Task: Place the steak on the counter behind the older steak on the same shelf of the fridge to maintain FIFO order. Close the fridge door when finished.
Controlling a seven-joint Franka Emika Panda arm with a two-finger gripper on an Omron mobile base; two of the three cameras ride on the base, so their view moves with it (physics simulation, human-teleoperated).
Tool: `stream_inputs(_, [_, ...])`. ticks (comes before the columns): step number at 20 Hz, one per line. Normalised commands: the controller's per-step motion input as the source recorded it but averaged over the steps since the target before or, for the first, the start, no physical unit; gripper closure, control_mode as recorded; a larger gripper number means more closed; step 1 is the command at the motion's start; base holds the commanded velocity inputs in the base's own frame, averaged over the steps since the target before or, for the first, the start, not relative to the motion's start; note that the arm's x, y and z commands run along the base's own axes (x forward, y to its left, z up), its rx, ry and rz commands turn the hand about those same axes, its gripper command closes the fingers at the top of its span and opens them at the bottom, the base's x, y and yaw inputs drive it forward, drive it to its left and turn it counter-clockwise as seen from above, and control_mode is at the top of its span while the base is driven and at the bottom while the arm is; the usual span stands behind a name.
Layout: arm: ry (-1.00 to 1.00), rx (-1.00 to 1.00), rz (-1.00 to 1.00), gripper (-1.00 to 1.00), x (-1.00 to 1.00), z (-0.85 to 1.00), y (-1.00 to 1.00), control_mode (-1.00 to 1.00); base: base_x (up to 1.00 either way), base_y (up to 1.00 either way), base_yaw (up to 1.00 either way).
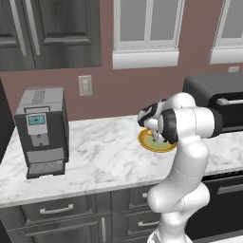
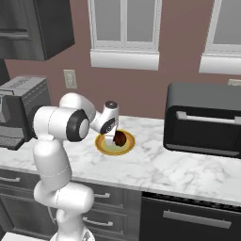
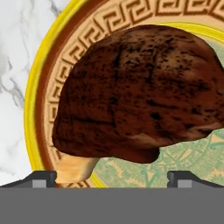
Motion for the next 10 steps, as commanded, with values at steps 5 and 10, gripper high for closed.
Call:
stream_inputs(5, [-0.01,0.04,-0.02,-1.0,-0.02,0.14,0.0,-1.0,0.0,0.0,0.0])
stream_inputs(10, [-0.13,-0.04,0.14,-1.0,-0.37,0.5,0.0,-1.0,0.0,0.0,0.0])
